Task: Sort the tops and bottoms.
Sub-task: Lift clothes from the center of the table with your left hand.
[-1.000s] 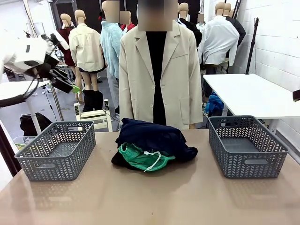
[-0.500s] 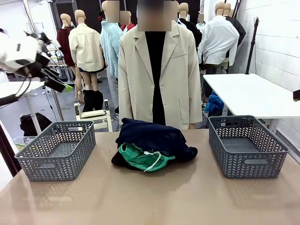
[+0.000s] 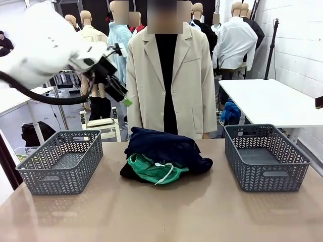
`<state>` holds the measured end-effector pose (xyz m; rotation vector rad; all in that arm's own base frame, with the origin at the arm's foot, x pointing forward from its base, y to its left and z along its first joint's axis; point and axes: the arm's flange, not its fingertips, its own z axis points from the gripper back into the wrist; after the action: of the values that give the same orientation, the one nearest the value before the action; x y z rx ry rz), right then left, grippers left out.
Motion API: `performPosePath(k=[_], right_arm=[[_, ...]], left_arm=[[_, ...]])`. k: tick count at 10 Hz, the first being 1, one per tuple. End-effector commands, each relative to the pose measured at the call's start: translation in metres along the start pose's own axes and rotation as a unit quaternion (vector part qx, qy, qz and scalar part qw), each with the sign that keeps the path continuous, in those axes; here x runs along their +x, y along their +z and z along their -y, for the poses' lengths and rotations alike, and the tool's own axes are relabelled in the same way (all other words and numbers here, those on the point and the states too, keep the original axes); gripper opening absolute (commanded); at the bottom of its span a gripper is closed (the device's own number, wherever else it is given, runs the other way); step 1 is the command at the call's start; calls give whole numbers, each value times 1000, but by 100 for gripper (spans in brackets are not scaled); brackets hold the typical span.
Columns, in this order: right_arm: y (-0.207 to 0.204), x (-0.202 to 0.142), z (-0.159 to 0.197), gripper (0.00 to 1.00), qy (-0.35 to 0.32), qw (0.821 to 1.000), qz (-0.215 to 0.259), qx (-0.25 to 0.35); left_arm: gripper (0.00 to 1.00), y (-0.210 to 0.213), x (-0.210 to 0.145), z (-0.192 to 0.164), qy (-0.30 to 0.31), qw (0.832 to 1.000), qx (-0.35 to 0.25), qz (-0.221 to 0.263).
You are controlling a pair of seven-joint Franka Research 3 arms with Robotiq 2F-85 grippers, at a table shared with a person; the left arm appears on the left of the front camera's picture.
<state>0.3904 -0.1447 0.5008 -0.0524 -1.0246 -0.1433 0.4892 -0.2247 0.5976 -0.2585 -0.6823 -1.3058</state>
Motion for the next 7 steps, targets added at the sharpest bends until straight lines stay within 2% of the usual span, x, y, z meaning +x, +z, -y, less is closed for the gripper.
performPosePath(k=[1, 3, 4, 5, 7], right_arm=[[2, 0, -1, 100, -3, 1000, -6, 0], [2, 0, -1, 100, -3, 1000, -6, 0], [2, 0, -1, 100, -3, 1000, -6, 0], [2, 0, -1, 100, -3, 1000, -6, 0], [2, 0, -1, 100, -3, 1000, -6, 0]], left_arm=[[100, -32, 4, -51, -32, 996, -38, -72], [100, -75, 1, -51, -39, 991, -72, -107], [100, -88, -2, -50, -44, 990, -74, -109], [100, -99, -2, -36, -57, 989, -100, -92], [100, -107, -6, -26, -58, 986, -118, -99]])
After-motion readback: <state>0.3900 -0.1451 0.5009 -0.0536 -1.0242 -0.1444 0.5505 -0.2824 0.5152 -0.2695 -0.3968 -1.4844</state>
